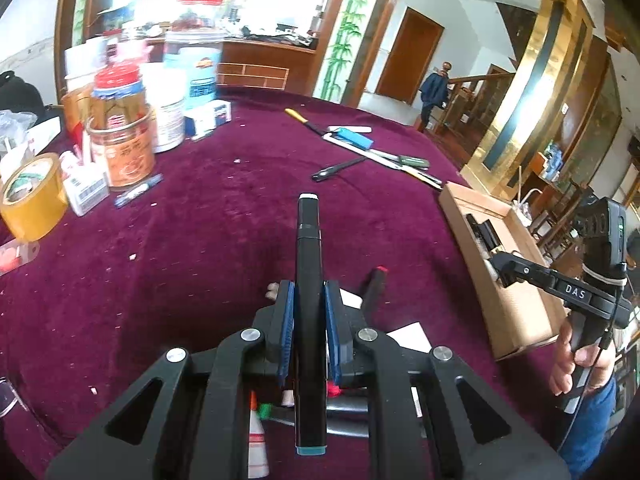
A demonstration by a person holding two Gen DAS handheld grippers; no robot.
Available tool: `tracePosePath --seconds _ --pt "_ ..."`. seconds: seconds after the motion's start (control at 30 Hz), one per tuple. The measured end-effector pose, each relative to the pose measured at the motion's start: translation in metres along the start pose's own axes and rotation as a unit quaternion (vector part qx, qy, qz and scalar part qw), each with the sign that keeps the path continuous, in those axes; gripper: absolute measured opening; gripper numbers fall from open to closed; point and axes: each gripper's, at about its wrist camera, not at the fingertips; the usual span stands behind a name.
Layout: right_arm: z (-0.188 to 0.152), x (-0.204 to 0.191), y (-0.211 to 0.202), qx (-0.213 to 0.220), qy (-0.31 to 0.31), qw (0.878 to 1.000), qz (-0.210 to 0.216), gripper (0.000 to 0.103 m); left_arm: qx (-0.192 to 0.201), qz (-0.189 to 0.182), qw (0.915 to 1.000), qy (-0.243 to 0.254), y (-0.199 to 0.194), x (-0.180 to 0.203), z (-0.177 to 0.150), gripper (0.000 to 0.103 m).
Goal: Organize rigid objects
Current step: 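Carry the marker in left tool and lipstick in right tool into the tray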
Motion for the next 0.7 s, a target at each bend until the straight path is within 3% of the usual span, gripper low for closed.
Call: tracePosePath --seconds 0.4,0.53,0.7 --pt "0.011 0.035 -0.040 0.043 0.046 0.998 -0.027 0.015 -0.006 -0.083 0.9958 0.040 -0.005 0.095 0.013 0.012" --pt "0.015 0.062 -0.058 0.062 0.081 0.993 -0.062 0.015 -0.021 -0.120 0.9909 0.058 -0.003 0.142 0.012 0.012" --pt "0.014 0.086 -0.064 0.055 0.113 0.987 -0.104 0.015 -0.052 -0.161 0.9835 0.065 0.009 0.191 0.008 0.012"
Point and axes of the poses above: each gripper's, at about its wrist camera, not at the fingertips, and y roughly the way its jaws point, x to its right, z to its top, and after that the axes turned 14 degrees about z, right-handed
